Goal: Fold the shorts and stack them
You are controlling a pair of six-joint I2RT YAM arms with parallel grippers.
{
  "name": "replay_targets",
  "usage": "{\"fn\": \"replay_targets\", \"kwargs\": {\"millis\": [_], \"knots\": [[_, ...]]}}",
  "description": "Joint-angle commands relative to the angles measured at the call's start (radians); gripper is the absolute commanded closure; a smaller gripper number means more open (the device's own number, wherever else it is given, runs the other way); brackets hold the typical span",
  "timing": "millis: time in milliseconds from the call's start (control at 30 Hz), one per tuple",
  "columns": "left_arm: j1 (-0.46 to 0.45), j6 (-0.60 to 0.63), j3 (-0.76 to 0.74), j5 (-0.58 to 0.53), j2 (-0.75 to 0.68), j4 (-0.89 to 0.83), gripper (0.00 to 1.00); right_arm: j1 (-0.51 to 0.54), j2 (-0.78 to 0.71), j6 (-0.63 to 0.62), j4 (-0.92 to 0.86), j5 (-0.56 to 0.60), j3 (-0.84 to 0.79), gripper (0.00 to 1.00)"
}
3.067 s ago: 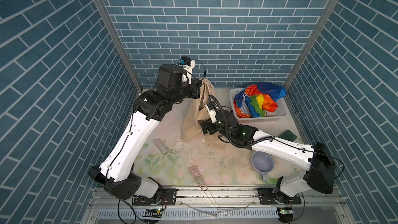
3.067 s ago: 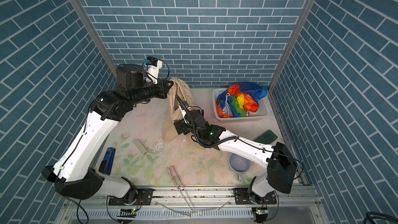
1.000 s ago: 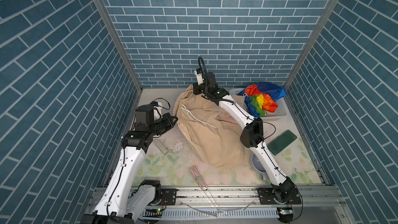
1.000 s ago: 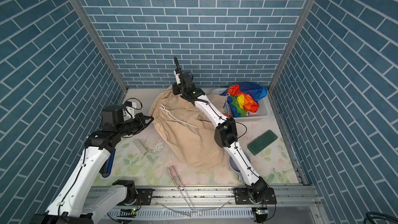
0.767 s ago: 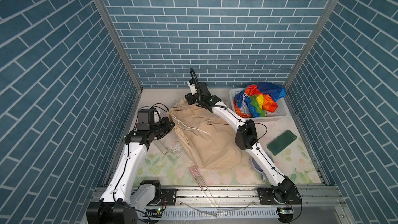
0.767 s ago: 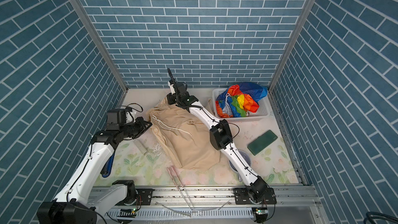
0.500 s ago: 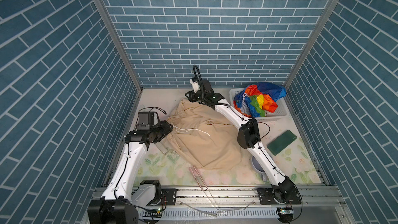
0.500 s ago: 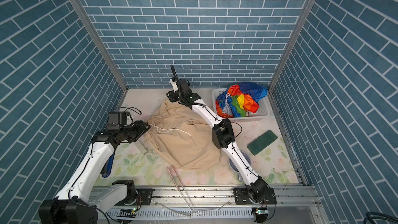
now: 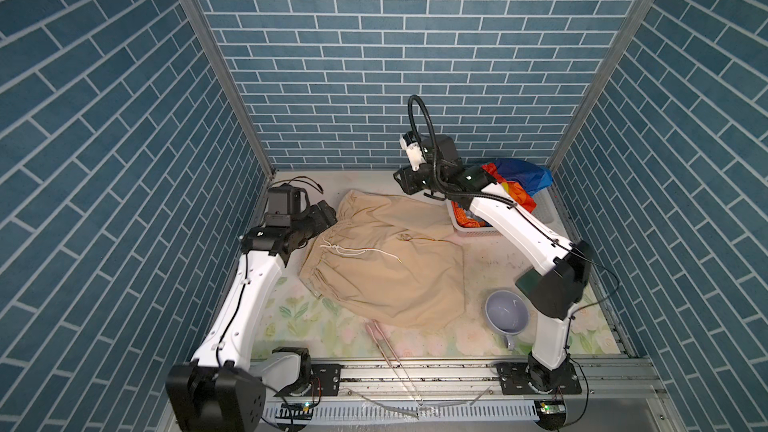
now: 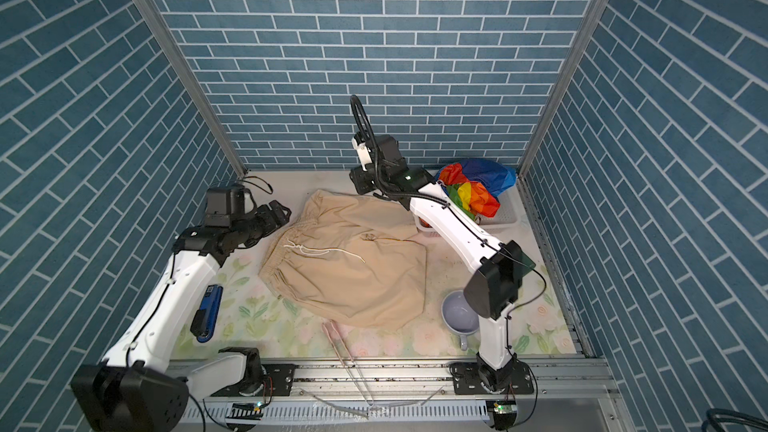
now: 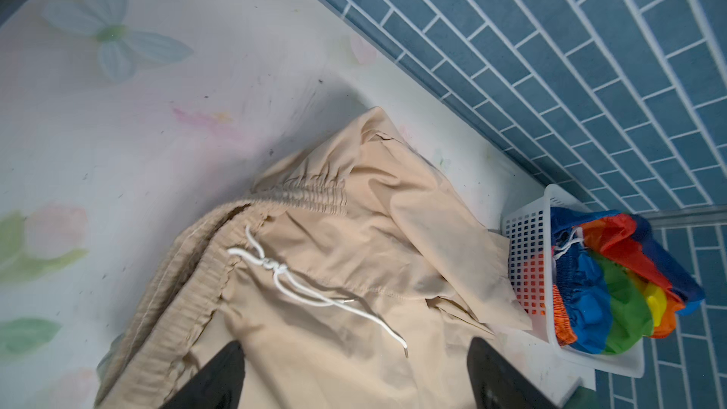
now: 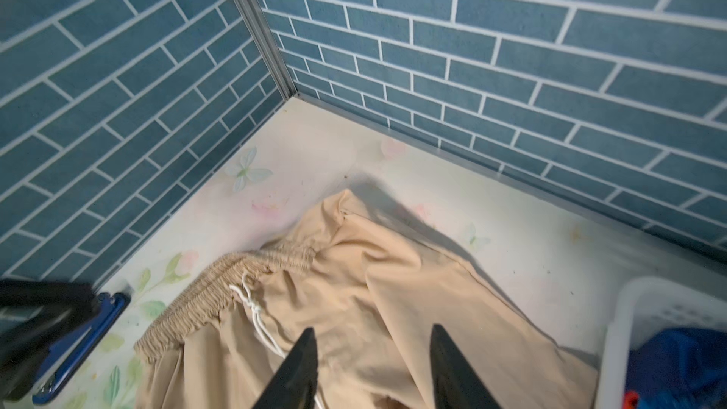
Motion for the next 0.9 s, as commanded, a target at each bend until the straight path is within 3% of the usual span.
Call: {"fn": "replay_targets", "kwargs": {"millis": [0, 100, 267, 467, 633, 700, 767, 800, 867], "knots": [[-0.069, 0.107, 0.087, -0.065, 0.182, 0.067, 0.10, 0.001, -0.079, -0.003, -0.057, 0.040, -0.228, 0.54], [-0.132, 0.187, 0.222, -0.157, 0.360, 0.009, 0.11, -0.002, -0.174, 0.026, -0.083, 0.060, -0.387, 0.55], [-0.206, 0.304, 0.440, -0.413, 0.619, -0.149, 0.10, -0.041, -0.294, 0.105, -0.081, 0.094, -0.588, 0.55], [-0.217, 0.347, 0.595, -0.522, 0.825, -0.242, 0.09, -0.132, -0.332, 0.191, -0.046, 0.069, -0.686, 0.54], [-0.216, 0.365, 0.634, -0.575, 0.904, -0.274, 0.08, -0.176, -0.322, 0.197, -0.039, 0.088, -0.697, 0.52], [-0.217, 0.379, 0.651, -0.577, 0.930, -0.275, 0.14, -0.188, -0.311, 0.199, -0.031, 0.084, -0.696, 0.52], [-0.212, 0.389, 0.678, -0.572, 0.958, -0.282, 0.28, -0.198, -0.293, 0.204, -0.019, 0.072, -0.691, 0.52], [-0.209, 0.390, 0.696, -0.567, 0.972, -0.288, 0.37, -0.199, -0.284, 0.206, -0.014, 0.065, -0.689, 0.52], [-0.199, 0.388, 0.738, -0.565, 0.997, -0.310, 0.67, -0.204, -0.264, 0.210, -0.006, 0.055, -0.680, 0.52]]}}
